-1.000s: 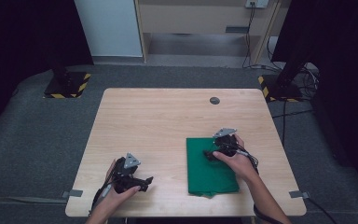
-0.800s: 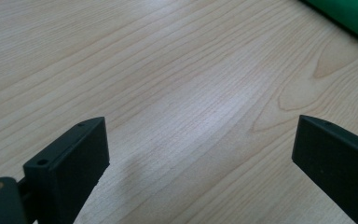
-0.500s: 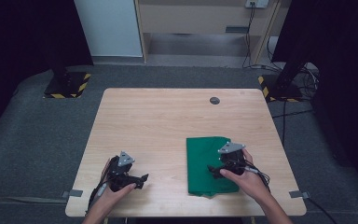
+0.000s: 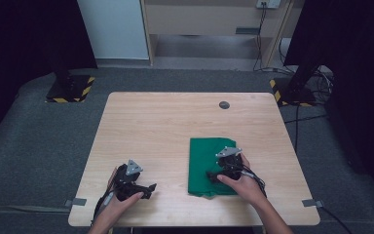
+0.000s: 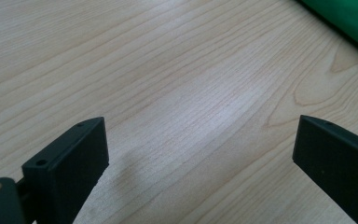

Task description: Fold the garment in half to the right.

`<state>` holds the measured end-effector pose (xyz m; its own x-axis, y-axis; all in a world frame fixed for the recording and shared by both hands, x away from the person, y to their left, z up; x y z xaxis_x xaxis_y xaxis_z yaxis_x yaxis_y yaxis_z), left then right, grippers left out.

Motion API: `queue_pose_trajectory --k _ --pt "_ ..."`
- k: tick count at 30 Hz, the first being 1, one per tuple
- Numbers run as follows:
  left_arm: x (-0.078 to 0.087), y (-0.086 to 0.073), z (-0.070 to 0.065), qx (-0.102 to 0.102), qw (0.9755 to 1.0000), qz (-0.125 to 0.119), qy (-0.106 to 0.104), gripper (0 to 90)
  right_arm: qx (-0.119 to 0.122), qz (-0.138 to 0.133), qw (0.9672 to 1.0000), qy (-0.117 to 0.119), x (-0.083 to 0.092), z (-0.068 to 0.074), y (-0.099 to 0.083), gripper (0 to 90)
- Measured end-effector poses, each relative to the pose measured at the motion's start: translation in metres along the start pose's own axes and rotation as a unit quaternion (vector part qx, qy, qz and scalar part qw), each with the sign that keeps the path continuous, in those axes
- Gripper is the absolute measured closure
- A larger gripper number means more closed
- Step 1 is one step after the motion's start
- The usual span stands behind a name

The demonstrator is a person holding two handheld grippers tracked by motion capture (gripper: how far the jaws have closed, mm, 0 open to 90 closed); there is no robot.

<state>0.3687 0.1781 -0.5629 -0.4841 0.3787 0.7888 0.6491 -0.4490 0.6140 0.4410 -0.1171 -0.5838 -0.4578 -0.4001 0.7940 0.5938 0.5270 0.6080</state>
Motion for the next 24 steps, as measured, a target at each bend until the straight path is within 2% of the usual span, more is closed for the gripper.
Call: queue_pose_trajectory --k 11,14,24 --pt "-0.002 -0.002 0.003 0.004 1.0 0.005 0.003 2.9 0.001 0.01 1.0 0.001 -0.014 -0.004 0.019 0.3" --pt "-0.002 -0.002 0.003 0.001 1.0 0.007 0.005 2.9 0.0 0.009 1.0 0.0 -0.015 -0.004 0.02 0.3" --pt "-0.003 -0.002 -0.001 -0.001 0.9999 0.013 0.007 3.0 0.017 0.002 0.9998 0.009 -0.016 0.002 0.022 1.4"
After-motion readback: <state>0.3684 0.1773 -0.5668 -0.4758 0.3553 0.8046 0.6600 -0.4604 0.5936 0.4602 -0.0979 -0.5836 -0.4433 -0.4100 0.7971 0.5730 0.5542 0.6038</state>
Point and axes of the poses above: each handheld gripper's, and its own axes: x roughly backward along the jaws, y roughly out of its top, z roughly to its left, the point moved 7 cm from there along -x, roughly forward along the jaws, and after that the axes turned 4 degrees about z, right-handed, at the moved point
